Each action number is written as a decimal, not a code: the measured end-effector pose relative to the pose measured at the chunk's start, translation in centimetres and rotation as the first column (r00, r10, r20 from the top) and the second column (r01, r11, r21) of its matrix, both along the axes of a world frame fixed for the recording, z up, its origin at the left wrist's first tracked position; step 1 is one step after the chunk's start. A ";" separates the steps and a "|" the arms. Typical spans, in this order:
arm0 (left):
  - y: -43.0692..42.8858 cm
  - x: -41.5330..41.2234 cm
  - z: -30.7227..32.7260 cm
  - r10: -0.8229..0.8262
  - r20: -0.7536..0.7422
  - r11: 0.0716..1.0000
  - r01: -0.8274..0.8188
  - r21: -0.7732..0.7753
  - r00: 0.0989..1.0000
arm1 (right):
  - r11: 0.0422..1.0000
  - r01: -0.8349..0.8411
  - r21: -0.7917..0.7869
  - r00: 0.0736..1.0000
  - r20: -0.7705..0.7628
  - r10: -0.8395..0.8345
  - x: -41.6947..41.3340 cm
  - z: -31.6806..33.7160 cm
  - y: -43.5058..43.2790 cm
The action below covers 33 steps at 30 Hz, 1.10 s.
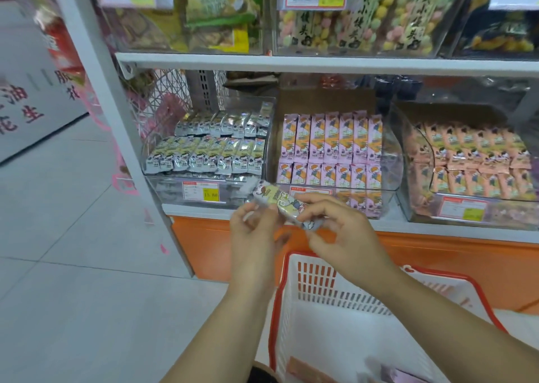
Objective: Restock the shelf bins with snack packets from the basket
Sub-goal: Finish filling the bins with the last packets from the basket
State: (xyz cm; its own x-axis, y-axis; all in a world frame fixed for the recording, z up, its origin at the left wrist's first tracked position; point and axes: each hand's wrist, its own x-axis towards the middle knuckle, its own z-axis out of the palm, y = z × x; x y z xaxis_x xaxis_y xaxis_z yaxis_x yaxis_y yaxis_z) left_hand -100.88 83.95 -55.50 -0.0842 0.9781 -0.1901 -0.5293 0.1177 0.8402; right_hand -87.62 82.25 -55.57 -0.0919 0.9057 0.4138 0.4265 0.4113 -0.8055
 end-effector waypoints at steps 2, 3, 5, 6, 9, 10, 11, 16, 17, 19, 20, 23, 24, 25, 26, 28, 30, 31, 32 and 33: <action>1.2 -1.6 0.3 0.061 -0.135 0.989 -0.041 0.145 0.989 | 1.000 -0.010 -0.021 0.999 -0.043 0.009 0.1 0.9 0.7; 1.7 -2.6 0.5 0.057 -0.206 0.977 -0.012 0.212 0.977 | 0.999 -0.012 -0.048 0.996 -0.090 0.008 0.2 1.5 1.1; 2.3 -4.4 1.2 -0.049 -0.352 0.947 0.155 0.281 0.935 | 0.996 -0.011 -0.091 0.983 -0.186 -0.006 0.4 2.5 2.2; 2.6 -5.1 1.7 -0.113 -0.427 0.924 0.253 0.288 0.897 | 0.996 -0.005 -0.090 0.981 -0.193 -0.013 0.4 3.1 2.8; 3.2 -6.6 3.1 -0.131 -0.610 0.891 0.362 0.273 0.782 | 0.996 0.001 -0.088 0.990 -0.140 -0.014 -0.5 4.3 4.8; 3.4 -7.1 3.4 -0.103 -0.632 0.896 0.348 0.276 0.768 | 0.996 -0.006 -0.089 0.990 -0.142 -0.007 -0.9 4.6 5.6; 3.8 -7.5 3.8 -0.075 -0.640 0.902 0.326 0.284 0.765 | 0.996 0.000 -0.086 0.989 -0.148 -0.013 -1.2 4.8 6.4; 7.0 -8.9 4.0 0.122 -0.648 0.948 0.106 0.301 0.752 | 0.983 0.081 -0.164 0.994 0.088 -0.068 -1.4 3.6 10.3; 8.1 -8.9 3.9 0.164 -0.658 0.951 0.060 0.304 0.735 | 0.971 0.091 -0.223 0.971 0.238 -0.036 -1.1 2.8 10.7; 10.3 -8.7 3.8 0.220 -0.688 0.953 -0.001 0.303 0.691 | 0.952 0.136 -0.273 0.806 0.589 0.054 -0.9 1.3 11.1; 11.4 -8.4 3.8 0.233 -0.707 0.954 -0.017 0.298 0.667 | 0.957 0.154 -0.247 0.699 0.711 0.071 -1.0 0.9 11.1; 14.9 -7.0 4.1 0.243 -0.735 0.960 -0.047 0.277 0.632 | 0.975 0.154 -0.162 0.573 0.818 0.046 -1.4 0.5 10.9; 16.1 -6.4 4.1 0.247 -0.729 0.959 -0.056 0.277 0.638 | 0.977 0.154 -0.151 0.574 0.818 0.036 -1.5 0.6 10.9; 17.2 -5.9 4.1 0.249 -0.725 0.961 -0.068 0.270 0.642 | 0.977 0.154 -0.146 0.571 0.820 0.033 -1.5 0.6 11.0; 18.3 -5.4 4.1 0.249 -0.723 0.963 -0.082 0.257 0.644 | 0.979 0.150 -0.141 0.568 0.823 0.031 -1.5 0.6 11.0; 20.4 -4.5 4.0 0.229 -0.717 0.971 -0.096 0.221 0.658 | 0.981 0.144 -0.129 0.571 0.821 0.024 -1.5 0.4 11.1; 22.1 -3.6 3.8 0.185 -0.722 0.980 -0.071 0.185 0.667 | 0.986 0.135 -0.102 0.587 0.809 0.003 -1.4 0.2 11.2; 22.9 -3.2 3.7 0.156 -0.737 0.985 -0.045 0.169 0.657 | 0.987 0.133 -0.087 0.597 0.802 -0.009 -1.4 0.0 11.3; 23.5 -2.9 3.6 0.123 -0.763 0.988 -0.006 0.153 0.634 | 0.989 0.130 -0.073 0.602 0.798 -0.021 -1.3 -0.1 11.4; 24.1 -2.6 3.5 0.086 -0.798 0.990 0.041 0.136 0.596 | 0.990 0.125 -0.060 0.602 0.798 -0.028 -1.2 -0.2 11.6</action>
State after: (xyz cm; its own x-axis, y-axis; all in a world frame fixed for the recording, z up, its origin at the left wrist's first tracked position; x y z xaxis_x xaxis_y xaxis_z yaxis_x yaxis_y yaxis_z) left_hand -103.46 108.03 -52.03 -0.1629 0.9826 0.0891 0.3632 -0.0243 0.9314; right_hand -88.81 93.81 -55.78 -0.2684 0.9558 0.1204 0.9434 0.2860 -0.1678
